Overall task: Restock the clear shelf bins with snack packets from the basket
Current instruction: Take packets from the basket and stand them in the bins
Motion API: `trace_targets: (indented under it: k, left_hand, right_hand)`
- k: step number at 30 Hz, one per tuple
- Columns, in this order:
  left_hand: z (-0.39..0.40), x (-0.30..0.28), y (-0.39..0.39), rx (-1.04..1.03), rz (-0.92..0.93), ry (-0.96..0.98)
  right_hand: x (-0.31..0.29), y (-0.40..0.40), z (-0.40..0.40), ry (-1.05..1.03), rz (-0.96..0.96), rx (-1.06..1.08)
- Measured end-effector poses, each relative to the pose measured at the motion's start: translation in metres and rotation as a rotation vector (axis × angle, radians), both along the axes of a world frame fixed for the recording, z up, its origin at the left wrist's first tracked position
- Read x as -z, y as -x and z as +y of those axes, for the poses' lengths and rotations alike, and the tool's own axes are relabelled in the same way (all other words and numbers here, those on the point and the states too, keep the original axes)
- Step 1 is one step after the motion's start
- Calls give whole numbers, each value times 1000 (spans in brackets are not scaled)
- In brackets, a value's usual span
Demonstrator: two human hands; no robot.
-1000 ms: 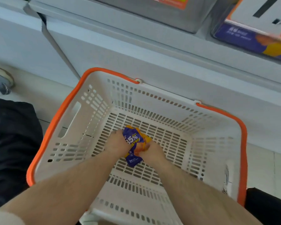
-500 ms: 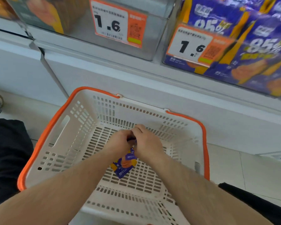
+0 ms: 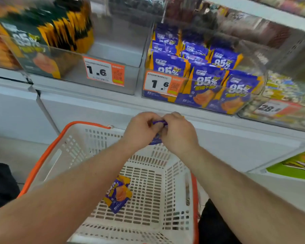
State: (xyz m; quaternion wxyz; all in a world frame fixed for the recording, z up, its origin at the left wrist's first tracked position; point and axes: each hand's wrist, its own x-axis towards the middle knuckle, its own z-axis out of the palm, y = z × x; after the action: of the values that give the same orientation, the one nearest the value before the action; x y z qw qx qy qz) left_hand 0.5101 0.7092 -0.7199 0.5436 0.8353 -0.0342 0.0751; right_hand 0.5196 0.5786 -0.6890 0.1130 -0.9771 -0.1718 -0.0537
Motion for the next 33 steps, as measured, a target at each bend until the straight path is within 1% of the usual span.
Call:
trace_targets:
  k: [3,5,6,8,11,12,16,22,25,27,30,33]
  left_hand:
    - [2,-37,-8,-170,-206,132]
    - [10,-57,-13,-319,-287,204]
    - [14,-63,-16,-363,-287,232]
    - [19,-69,-19,-378,-256,255]
    - [22,-66,-17,-346,-211,235]
    - [23,-62,-17,-346,-203,217]
    - [28,-49,-13,-384,-154,165]
    - [29,-30,-6,-341,-87,121]
    - [34,-17,-4,-334,-14,146]
    - [36,-10,-2,-322,17,146]
    - [36,-2,-1,-310,41,143]
    - [33,1,-2,-294,78,133]
  right_hand:
    - [-42,-8,-8,-211,-310,39]
    - [-75,-14,-9,-339,-528,48]
    - [-91,-17,-6,-380,-605,51]
    - [-116,-24,1,-426,-685,51]
    - [-133,-34,10,-401,-759,22]
    - [-135,-37,13,-365,-745,26]
    - [-127,-52,24,-141,-529,129]
    - [-94,-61,42,-41,-354,110]
    - [-84,-60,40,-114,-413,111]
    - [-86,-63,38,-173,-471,152]
    - [-94,-70,40,-174,-464,178]
    - [-93,-75,47,-132,-429,146]
